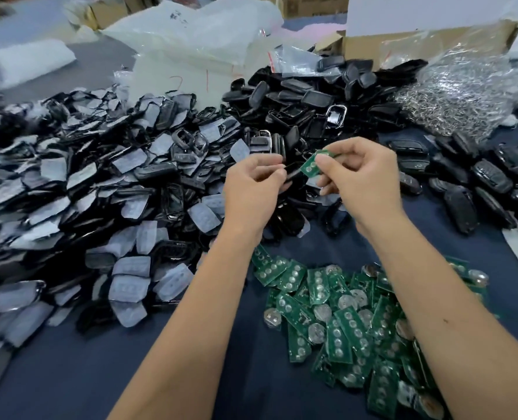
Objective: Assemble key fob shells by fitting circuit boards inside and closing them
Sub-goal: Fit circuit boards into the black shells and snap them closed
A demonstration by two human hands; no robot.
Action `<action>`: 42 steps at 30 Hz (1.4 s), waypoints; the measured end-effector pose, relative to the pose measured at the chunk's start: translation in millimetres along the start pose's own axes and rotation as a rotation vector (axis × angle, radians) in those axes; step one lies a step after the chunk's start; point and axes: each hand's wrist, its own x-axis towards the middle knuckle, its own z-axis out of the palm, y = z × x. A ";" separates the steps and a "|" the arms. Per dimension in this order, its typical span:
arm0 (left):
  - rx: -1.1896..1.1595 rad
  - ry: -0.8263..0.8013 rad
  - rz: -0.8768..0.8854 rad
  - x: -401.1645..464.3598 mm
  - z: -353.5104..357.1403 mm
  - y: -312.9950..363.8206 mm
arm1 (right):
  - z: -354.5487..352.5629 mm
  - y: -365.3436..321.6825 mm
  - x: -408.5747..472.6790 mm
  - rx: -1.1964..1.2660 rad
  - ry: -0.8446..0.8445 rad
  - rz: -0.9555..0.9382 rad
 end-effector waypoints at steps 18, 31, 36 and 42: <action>-0.157 -0.135 -0.136 -9.9 0.8 2.7 | 2.5 5.2 -9.4 0.043 0.009 -0.026; -0.258 -0.102 -0.196 -9.2 1.6 4.2 | 5.4 10.2 -11.7 0.004 -0.028 -0.050; -0.207 -0.077 -0.154 -10.3 5.0 0.6 | 5.7 6.6 -13.8 -0.145 -0.029 -0.084; -0.200 -0.026 -0.132 -12.1 10.1 -1.2 | 8.6 4.5 -16.7 -0.116 0.005 -0.091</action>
